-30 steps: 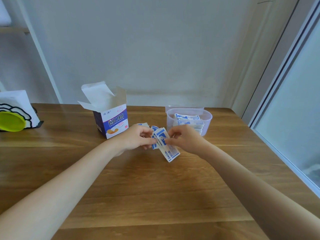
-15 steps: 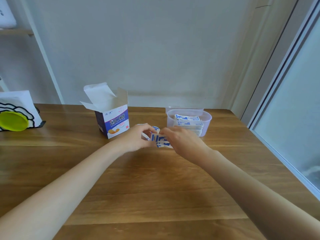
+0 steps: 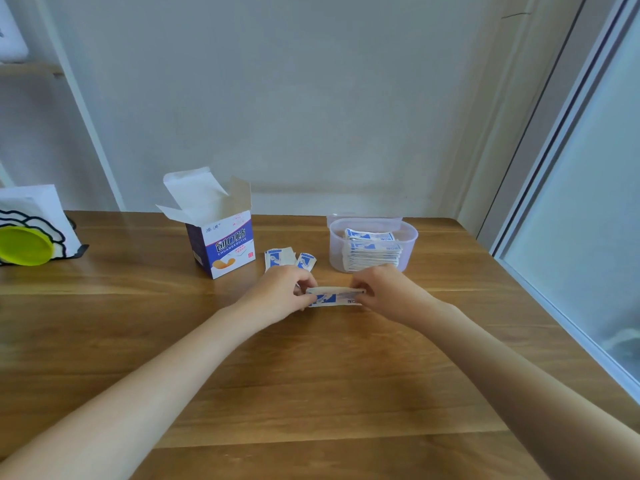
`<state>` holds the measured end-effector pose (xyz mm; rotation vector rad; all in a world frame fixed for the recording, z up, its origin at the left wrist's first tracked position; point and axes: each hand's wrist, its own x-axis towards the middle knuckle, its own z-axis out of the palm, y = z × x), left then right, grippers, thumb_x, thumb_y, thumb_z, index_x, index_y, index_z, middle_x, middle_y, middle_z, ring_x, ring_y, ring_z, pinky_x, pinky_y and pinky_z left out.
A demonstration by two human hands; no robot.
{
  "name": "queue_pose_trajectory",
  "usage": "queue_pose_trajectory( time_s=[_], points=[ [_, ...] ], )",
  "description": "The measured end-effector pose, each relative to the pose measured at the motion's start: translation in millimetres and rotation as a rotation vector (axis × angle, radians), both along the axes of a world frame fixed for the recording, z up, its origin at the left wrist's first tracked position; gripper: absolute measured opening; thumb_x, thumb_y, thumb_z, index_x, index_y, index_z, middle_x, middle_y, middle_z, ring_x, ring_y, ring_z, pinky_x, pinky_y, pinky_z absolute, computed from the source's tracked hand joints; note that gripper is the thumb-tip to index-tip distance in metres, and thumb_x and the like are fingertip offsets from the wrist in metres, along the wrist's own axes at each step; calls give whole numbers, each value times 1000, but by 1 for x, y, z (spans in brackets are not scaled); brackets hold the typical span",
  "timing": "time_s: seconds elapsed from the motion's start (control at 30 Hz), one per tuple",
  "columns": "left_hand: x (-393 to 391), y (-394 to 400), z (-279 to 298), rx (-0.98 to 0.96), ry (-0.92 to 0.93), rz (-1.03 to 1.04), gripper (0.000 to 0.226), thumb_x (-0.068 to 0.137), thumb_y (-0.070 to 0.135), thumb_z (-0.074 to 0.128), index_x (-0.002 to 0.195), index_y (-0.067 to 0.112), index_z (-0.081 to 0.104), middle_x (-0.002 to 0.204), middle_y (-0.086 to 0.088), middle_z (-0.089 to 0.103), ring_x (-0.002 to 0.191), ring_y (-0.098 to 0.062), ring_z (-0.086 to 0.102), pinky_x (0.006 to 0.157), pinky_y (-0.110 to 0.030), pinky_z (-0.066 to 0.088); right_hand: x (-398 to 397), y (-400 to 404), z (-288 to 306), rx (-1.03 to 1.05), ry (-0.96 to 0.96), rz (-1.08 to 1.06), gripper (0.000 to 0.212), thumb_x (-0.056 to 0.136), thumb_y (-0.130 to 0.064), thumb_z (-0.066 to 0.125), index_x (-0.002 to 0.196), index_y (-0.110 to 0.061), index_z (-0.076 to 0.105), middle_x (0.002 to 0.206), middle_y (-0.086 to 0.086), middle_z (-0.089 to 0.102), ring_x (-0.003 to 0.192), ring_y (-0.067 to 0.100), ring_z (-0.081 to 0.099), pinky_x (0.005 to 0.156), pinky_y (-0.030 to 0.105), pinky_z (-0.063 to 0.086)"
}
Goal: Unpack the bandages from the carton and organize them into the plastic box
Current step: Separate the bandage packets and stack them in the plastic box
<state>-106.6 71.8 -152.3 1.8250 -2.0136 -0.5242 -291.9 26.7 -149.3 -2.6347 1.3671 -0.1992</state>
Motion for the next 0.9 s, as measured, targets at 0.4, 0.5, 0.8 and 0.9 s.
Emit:
queue_pose_trajectory(
  time_s=[0.4, 0.5, 0.8, 0.9],
  points=[
    [-3, -10, 6, -70, 251, 103, 14, 87, 10, 60, 100, 15, 62, 91, -6, 70, 67, -10, 65, 68, -22, 53, -9, -3, 2, -21, -408, -85, 15, 89, -3, 52, 96, -13, 59, 74, 3, 63, 56, 2, 56, 62, 16, 47],
    [-14, -32, 32, -160, 490, 188, 15, 85, 4, 62, 99, 11, 60, 82, -7, 69, 61, -14, 62, 71, -32, 54, -13, -23, 29, -34, -743, -269, 13, 85, -1, 57, 83, -14, 56, 63, 3, 61, 43, -3, 54, 47, 4, 39],
    [-55, -88, 50, -201, -26, 193, 15, 87, 17, 54, 101, 19, 56, 106, 4, 65, 103, -19, 57, 84, -32, 39, -23, -67, 45, -77, -506, -570, 16, 81, -8, 55, 94, -13, 62, 94, 5, 65, 87, 25, 60, 67, 28, 43],
    [-60, -93, 44, -185, -165, 159, 14, 89, 19, 50, 100, 21, 58, 109, 4, 65, 106, -19, 55, 89, -33, 32, -24, -68, 40, -79, -405, -578, 16, 82, -9, 56, 96, -12, 62, 98, 8, 66, 88, 28, 62, 68, 31, 48]
  ],
)
